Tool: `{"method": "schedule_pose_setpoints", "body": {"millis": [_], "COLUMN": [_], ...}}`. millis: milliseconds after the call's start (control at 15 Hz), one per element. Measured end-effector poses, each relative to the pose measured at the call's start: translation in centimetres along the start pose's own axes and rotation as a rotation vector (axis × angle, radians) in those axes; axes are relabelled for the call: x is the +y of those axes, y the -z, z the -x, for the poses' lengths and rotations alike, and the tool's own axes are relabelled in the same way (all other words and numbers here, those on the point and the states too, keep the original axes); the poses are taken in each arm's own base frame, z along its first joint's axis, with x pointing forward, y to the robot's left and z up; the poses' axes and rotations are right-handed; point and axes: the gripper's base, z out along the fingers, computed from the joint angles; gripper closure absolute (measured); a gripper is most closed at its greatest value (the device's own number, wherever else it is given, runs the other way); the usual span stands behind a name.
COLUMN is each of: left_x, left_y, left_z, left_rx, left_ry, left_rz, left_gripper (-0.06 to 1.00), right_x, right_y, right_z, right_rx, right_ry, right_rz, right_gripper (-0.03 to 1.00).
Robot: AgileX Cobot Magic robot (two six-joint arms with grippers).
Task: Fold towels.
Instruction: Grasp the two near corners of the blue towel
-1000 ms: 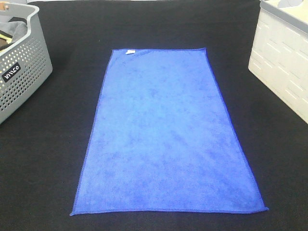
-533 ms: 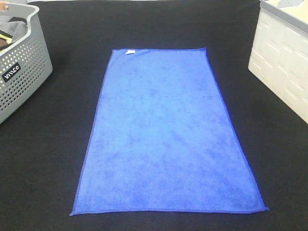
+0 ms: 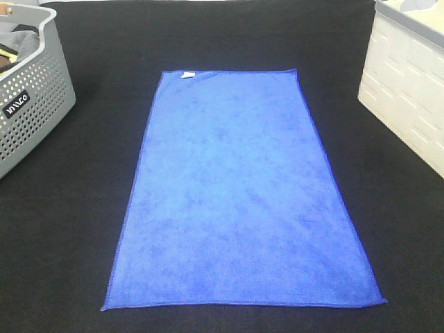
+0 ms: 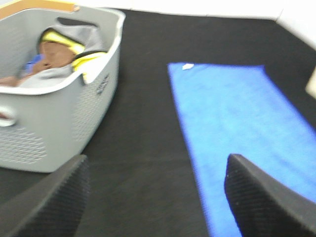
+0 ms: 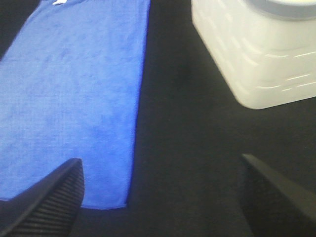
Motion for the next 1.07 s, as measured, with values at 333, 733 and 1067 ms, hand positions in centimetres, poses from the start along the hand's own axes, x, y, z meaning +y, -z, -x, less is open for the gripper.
{"method": "schedule_pose_setpoints", "body": {"millis": [333,733,1067], "left_x": [-0.8,0.5,1.3], "left_y": [-6.0,-14.6,-20.9], "left_z": [0.8,-1.7,-6.1], "left_rx": [0.234,0.645,0.883], "left_ry": [0.324,0.428,0.494], "left_rz": [-0.139,-0.087,-0.149], "left_gripper": [0.22,0.22,0.22], "right_x": [0.6,-0.5,-0.9], "right_y": [-4.8,-13.4,-18.8], "right_z": [1.6,0.6,-1.1], "right_rx": [0.227,0.624,0.741], "right_ry": [-0.167,-0.216,-0.291], "right_rz": [0.102,0.082,0.105], "right_gripper": [0.19,0.20,0.20]}}
